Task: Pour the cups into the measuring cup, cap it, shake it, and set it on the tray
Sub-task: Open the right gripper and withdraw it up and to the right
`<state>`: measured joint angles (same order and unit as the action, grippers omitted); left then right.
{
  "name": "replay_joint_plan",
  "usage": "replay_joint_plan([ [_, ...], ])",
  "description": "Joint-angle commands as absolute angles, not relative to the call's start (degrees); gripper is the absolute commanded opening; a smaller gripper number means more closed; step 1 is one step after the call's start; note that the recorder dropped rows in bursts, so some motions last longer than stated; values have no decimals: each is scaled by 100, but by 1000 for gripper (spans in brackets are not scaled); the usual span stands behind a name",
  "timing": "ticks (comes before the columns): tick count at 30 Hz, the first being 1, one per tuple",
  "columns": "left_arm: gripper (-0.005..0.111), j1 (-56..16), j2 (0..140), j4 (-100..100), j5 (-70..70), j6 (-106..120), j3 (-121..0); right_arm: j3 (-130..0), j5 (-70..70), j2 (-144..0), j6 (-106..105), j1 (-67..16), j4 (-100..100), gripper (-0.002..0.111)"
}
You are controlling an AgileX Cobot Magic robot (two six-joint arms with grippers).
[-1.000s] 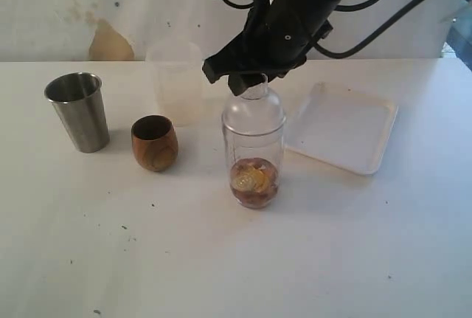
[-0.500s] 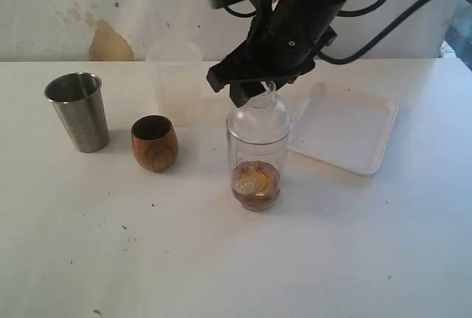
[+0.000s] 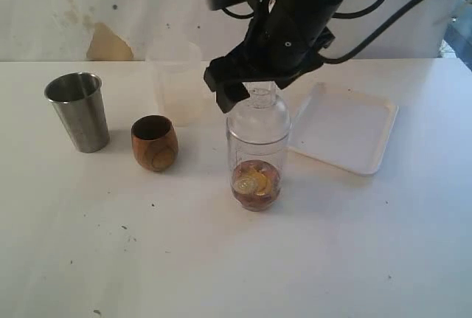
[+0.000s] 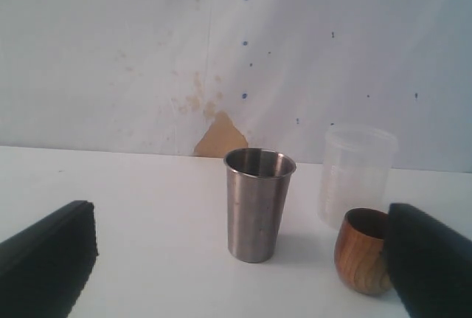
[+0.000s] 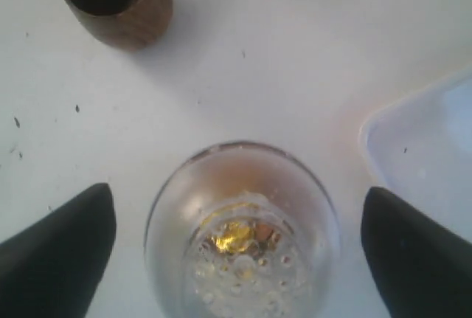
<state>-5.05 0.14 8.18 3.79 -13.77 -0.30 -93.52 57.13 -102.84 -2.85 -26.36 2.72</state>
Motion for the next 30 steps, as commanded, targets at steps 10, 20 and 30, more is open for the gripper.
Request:
replay_joint_plan([
  [10, 105, -535, 0, 818, 352, -1391, 0, -9408, 4618, -9698, -514, -2002, -473, 83],
  [20, 105, -535, 0, 818, 352, -1391, 0, -8712, 4127, -9062, -1879, -775, 1491, 83],
  [30, 105, -535, 0, 818, 352, -1391, 0, -6775, 2684, -7670, -2744, -735, 2071, 83],
])
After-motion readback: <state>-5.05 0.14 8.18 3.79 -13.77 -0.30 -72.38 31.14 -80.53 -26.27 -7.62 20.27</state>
